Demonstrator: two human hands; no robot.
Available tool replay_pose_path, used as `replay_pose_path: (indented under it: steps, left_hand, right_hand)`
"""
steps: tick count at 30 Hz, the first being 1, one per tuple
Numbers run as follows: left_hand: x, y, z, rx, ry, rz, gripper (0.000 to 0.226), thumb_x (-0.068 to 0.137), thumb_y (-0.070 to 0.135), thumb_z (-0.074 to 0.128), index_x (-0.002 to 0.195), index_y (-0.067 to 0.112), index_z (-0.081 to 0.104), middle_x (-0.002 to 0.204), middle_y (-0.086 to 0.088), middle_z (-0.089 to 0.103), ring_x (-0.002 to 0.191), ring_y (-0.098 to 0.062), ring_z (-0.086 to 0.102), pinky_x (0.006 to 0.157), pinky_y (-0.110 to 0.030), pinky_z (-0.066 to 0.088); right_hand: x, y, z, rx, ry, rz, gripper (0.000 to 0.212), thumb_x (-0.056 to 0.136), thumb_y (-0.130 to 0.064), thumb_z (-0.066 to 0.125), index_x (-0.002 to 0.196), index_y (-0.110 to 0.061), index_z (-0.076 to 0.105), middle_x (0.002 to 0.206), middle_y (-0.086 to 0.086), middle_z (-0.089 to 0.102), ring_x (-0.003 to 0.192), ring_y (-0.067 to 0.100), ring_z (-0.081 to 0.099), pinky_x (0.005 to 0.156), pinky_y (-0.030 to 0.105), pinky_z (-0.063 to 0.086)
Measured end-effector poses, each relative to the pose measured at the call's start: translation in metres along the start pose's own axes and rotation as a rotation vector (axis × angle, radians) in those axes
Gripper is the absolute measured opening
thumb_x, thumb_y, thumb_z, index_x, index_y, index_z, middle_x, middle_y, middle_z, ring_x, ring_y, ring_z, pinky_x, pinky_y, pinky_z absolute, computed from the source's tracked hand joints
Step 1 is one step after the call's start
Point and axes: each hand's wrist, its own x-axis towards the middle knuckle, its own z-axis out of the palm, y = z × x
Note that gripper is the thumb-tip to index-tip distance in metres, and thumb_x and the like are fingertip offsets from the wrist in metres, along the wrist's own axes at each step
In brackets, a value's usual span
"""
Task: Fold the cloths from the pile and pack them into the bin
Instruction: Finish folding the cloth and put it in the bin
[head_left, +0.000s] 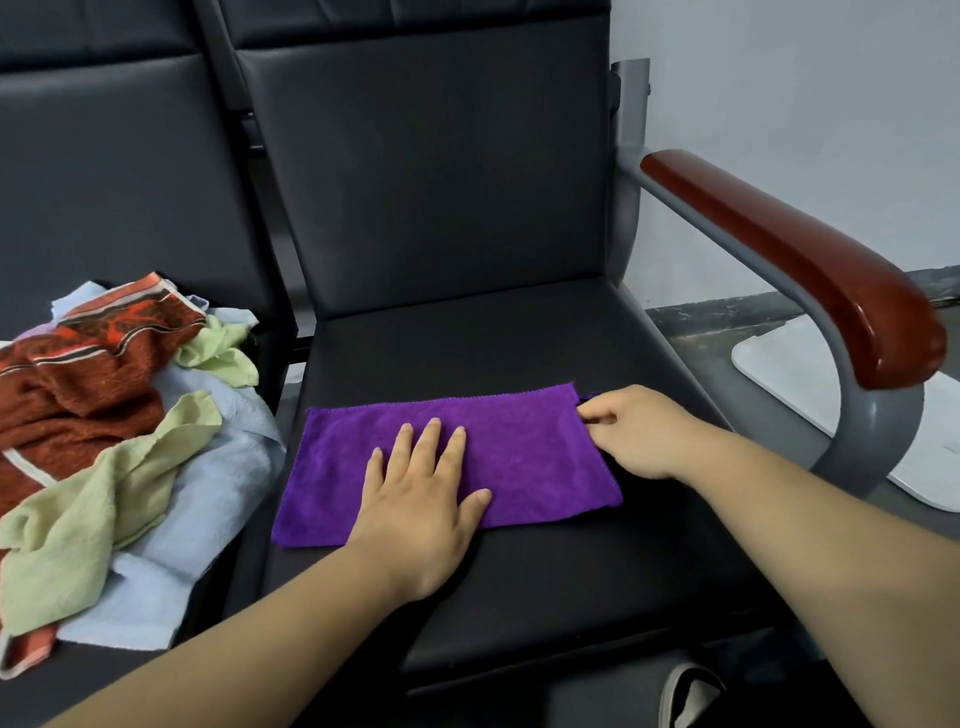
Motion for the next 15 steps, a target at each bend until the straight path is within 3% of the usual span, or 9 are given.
replay_pose_path:
  steps: [2,5,8,11,15]
  left_hand:
    - [0.0,-0.002,0.001,0.024,-0.029,-0.001,0.076,0.099,0.067,0.014,0.16,0.032,-0.013,0.169,0.003,-0.017,0.154,-0.023,-0.021,0.126,-0.05,-0.006]
    - [-0.002,-0.006,0.0,0.056,-0.068,-0.008,0.083,0.09,0.072,0.005,0.158,0.033,-0.019,0.167,0.003,-0.022,0.153,-0.022,-0.024,0.126,-0.049,-0.007]
    - [-0.003,-0.007,-0.001,0.057,-0.081,-0.011,0.092,0.08,0.08,-0.003,0.157,0.033,-0.021,0.166,0.003,-0.024,0.153,-0.022,-0.025,0.126,-0.049,-0.007]
    - [-0.004,-0.008,0.0,0.065,-0.077,-0.016,0.093,0.076,0.078,-0.01,0.157,0.034,-0.022,0.166,0.002,-0.026,0.152,-0.023,-0.025,0.126,-0.049,-0.007]
    - [-0.005,-0.007,-0.002,0.075,-0.094,-0.027,0.094,0.075,0.079,-0.009,0.157,0.034,-0.022,0.166,0.001,-0.027,0.152,-0.025,-0.026,0.125,-0.049,-0.008]
  right_hand:
    - [0.007,0.002,0.007,-0.138,0.031,-0.043,0.02,0.102,-0.035,0.057,0.106,-0.043,0.075,0.092,-0.014,0.064,0.097,0.021,0.063,0.086,0.036,0.054]
    - [0.011,-0.001,0.015,-0.399,0.064,-0.037,0.027,0.103,-0.044,0.046,0.122,-0.04,0.065,0.129,-0.005,0.045,0.124,0.027,0.041,0.104,0.041,0.041]
    - [0.011,-0.007,0.018,-0.496,0.011,0.032,0.04,0.105,-0.045,0.034,0.14,-0.042,0.052,0.166,0.0,0.017,0.147,0.034,0.019,0.117,0.05,0.024]
    - [0.012,-0.01,0.016,-0.504,-0.073,0.123,0.052,0.107,-0.049,0.025,0.159,-0.045,0.027,0.174,0.001,-0.006,0.158,0.038,-0.005,0.124,0.058,0.009]
    - [0.012,-0.01,0.011,-0.504,-0.119,0.202,0.058,0.108,-0.053,0.022,0.163,-0.046,0.007,0.174,0.0,-0.014,0.158,0.038,-0.014,0.125,0.063,0.003]
